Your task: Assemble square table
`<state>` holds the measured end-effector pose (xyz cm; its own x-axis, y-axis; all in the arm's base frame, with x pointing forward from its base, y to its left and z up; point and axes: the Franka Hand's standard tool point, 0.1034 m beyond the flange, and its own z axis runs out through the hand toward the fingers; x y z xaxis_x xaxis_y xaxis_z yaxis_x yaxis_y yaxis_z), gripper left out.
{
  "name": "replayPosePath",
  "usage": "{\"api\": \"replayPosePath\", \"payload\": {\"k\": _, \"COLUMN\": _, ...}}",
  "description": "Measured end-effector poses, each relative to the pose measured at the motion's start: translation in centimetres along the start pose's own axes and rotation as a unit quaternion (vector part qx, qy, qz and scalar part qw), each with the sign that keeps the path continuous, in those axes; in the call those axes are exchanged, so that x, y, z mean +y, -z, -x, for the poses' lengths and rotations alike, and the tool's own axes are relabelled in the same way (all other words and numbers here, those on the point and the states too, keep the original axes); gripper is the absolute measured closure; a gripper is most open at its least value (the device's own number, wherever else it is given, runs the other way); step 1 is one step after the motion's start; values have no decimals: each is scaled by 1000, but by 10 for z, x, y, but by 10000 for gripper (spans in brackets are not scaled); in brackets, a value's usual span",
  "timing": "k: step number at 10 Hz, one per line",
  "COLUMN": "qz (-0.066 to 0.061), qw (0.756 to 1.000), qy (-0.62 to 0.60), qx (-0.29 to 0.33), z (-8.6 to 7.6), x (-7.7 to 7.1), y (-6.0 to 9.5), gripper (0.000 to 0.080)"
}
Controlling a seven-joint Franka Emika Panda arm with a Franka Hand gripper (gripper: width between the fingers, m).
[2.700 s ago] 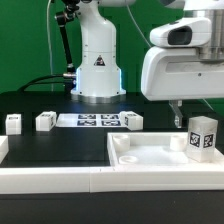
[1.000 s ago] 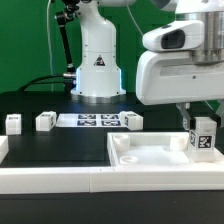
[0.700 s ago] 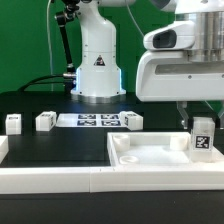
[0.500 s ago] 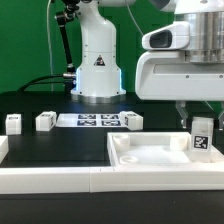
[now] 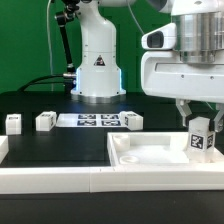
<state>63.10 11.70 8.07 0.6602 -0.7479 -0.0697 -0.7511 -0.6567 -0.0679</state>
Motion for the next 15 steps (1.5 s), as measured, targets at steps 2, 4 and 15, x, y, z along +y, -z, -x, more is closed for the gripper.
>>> {"api": "replayPosePath", "payload": {"k": 2, "qz": -3, "qw": 1000, "qy": -1, "qx": -4, "z": 2, "x": -1, "y": -1, "gripper": 416}}
{"api": "replayPosePath", "payload": {"k": 4, "qz": 0, "qw": 999, "qy": 37, "qx": -7, "z": 3, "x": -1, "y": -1, "gripper": 178}}
{"api": "replayPosePath", "payload": {"k": 15, "qz": 7, "qw": 877, "qy": 480, "qx": 14, "z": 8, "x": -8, "y": -3, "gripper": 150}}
